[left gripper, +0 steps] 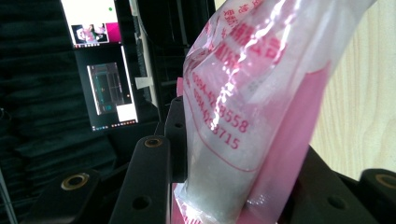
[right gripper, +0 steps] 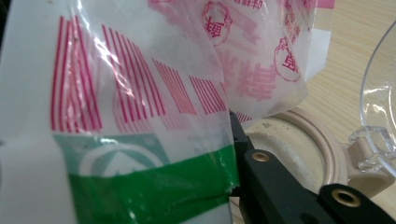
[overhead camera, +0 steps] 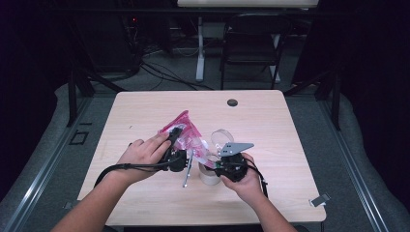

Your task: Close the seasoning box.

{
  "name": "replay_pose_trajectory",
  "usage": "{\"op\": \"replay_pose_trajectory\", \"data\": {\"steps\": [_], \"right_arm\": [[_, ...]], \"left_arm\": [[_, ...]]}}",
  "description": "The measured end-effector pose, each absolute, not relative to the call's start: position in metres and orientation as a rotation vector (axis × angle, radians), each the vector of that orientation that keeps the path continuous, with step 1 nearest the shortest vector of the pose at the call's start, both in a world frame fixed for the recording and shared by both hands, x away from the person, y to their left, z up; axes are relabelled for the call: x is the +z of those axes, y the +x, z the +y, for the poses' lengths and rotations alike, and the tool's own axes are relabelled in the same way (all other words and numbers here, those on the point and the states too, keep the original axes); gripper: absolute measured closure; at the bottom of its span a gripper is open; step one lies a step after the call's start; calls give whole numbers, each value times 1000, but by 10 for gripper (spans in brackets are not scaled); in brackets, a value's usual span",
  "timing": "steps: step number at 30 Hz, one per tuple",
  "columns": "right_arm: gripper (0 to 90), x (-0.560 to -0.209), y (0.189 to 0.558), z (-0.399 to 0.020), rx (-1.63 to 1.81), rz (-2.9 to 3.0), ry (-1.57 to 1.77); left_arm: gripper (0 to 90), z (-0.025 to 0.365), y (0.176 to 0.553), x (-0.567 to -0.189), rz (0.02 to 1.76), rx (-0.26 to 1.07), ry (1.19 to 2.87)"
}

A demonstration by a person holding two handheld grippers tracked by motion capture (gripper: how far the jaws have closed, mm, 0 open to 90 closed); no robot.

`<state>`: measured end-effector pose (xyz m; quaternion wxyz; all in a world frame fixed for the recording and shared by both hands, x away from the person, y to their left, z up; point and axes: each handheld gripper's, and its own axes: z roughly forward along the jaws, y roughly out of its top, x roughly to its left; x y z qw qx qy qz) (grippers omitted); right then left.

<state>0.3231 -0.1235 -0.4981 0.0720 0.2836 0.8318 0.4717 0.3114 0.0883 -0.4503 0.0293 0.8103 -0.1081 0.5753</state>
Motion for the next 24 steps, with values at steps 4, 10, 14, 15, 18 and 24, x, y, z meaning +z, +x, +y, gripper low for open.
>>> {"op": "replay_pose_trajectory", "data": {"steps": [4, 10, 14, 15, 18, 24], "right_arm": [[900, -496, 322, -124, 1426, 2490, 847], [900, -495, 322, -123, 1437, 2480, 856], [900, -494, 323, -123, 1443, 2480, 855], [900, -494, 323, -123, 1450, 2477, 858], [900, -493, 323, -123, 1452, 2475, 856], [900, -494, 324, -122, 1439, 2482, 849]], "left_arm": [[699, 91, 311, -453, -298, 1759, 2501], [699, 96, 309, -458, -203, 1720, 2514], [699, 98, 308, -460, -185, 1708, 2527], [699, 99, 308, -461, -171, 1708, 2511], [698, 101, 307, -464, -141, 1698, 2512], [695, 104, 306, -472, -76, 1666, 2504]]}}
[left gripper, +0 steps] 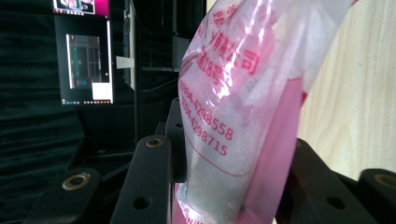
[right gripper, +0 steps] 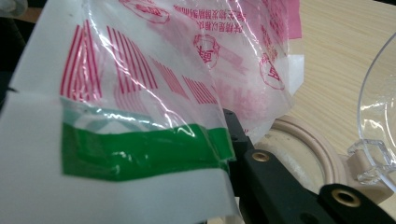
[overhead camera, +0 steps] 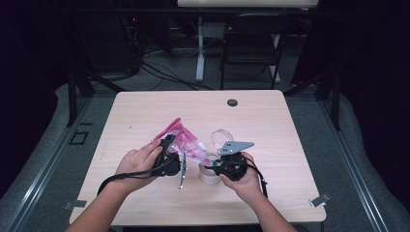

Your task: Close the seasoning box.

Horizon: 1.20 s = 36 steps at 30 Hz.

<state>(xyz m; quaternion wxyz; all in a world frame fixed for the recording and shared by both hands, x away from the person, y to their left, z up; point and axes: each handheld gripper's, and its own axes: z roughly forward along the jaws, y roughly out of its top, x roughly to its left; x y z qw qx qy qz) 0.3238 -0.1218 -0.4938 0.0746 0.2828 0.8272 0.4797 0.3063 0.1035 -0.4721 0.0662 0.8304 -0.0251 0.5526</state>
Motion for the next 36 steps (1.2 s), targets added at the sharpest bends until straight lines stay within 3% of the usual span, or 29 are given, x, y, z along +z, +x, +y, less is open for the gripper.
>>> {"op": "replay_pose_trajectory", "data": {"steps": [22, 36], "right_arm": [[900, -497, 323, -116, 1402, 2494, 830], [864, -496, 322, -113, 1402, 2486, 815]], "left_arm": [[692, 115, 300, -508, 192, 1575, 2404], [696, 119, 300, -531, 259, 1450, 2417]]}}
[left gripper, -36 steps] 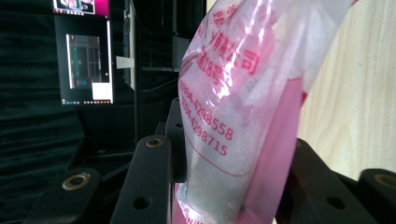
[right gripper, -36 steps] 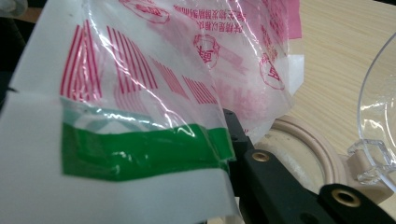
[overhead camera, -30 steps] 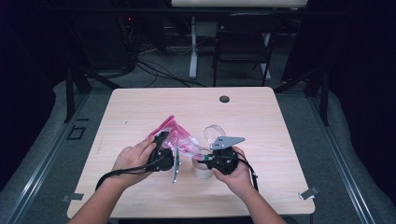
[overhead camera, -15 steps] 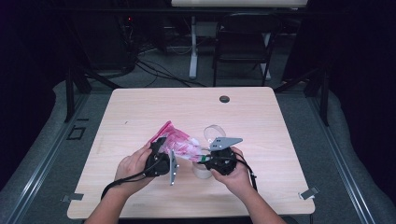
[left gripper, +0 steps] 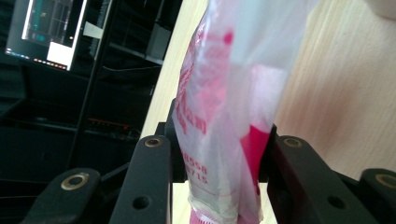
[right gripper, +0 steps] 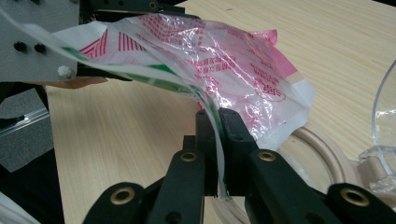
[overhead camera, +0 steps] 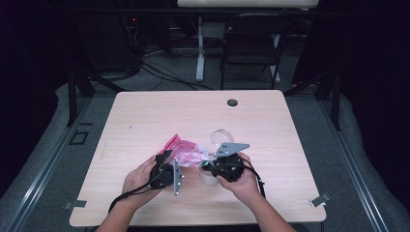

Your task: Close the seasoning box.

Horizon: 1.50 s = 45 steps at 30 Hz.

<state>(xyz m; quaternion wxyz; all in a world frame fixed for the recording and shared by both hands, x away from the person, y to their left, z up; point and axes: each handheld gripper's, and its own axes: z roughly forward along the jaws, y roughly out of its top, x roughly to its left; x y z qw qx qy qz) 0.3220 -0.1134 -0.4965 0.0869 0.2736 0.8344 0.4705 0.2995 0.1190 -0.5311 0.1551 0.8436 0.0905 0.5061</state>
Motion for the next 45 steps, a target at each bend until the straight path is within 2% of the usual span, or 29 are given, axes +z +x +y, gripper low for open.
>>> {"op": "replay_pose_trajectory", "data": {"steps": [5, 8, 11, 12, 19, 24, 37, 45], "right_arm": [[837, -495, 321, -114, 1402, 2480, 809], [806, -494, 322, -114, 1414, 2469, 809], [758, -492, 322, -115, 1430, 2453, 803], [744, -492, 321, -115, 1430, 2450, 801], [599, -491, 321, -114, 1446, 2423, 793], [534, -490, 323, -115, 1455, 2378, 797], [513, -487, 323, -122, 1486, 2321, 824], [518, -484, 323, -125, 1504, 2289, 825]], "left_arm": [[714, 120, 300, -532, 257, 1426, 2459], [731, 122, 302, -533, 285, 1367, 2466], [744, 125, 305, -534, 322, 1290, 2464], [746, 124, 306, -539, 368, 1231, 2413], [761, 128, 312, -541, 432, 1095, 2410], [776, 131, 318, -543, 483, 1002, 2402], [812, 142, 328, -544, 599, 822, 2355], [822, 151, 333, -542, 666, 759, 2307]]}}
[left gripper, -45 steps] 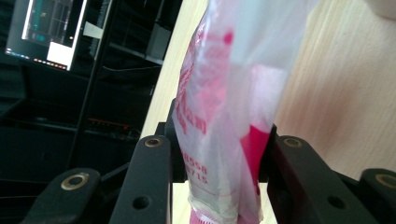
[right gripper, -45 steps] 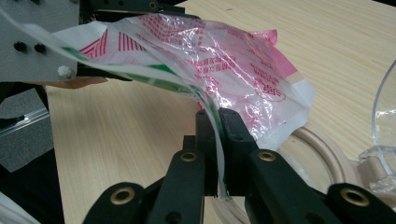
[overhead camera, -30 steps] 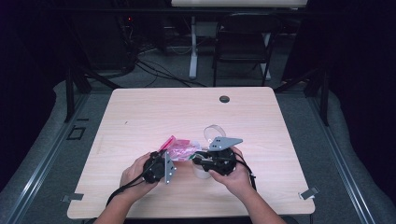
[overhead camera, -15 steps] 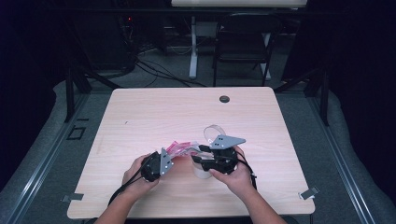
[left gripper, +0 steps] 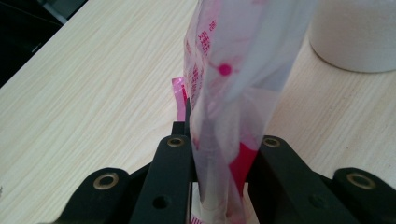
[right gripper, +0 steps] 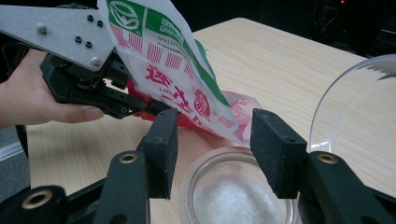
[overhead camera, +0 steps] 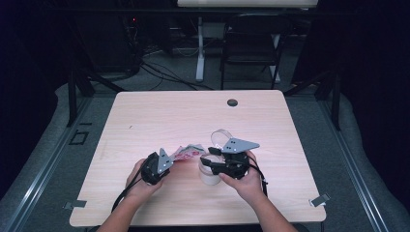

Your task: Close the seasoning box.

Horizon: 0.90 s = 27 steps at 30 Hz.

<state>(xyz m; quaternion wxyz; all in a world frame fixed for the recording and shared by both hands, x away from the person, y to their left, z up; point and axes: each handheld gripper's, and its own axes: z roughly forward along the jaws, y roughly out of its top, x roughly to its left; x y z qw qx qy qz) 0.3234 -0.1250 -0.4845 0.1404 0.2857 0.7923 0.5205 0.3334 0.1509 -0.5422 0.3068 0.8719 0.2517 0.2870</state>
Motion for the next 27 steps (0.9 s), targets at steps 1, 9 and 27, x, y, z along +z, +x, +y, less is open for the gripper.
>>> {"op": "replay_pose_trajectory", "data": {"steps": [1, 9, 27], "right_arm": [[518, -484, 323, -125, 1507, 2281, 830], [517, -482, 323, -129, 1529, 2249, 838], [547, -485, 326, -133, 1510, 2244, 891]], "left_arm": [[823, 152, 334, -541, 671, 749, 2306], [830, 158, 337, -540, 719, 707, 2255], [829, 209, 351, -530, 992, 763, 2079]]}}
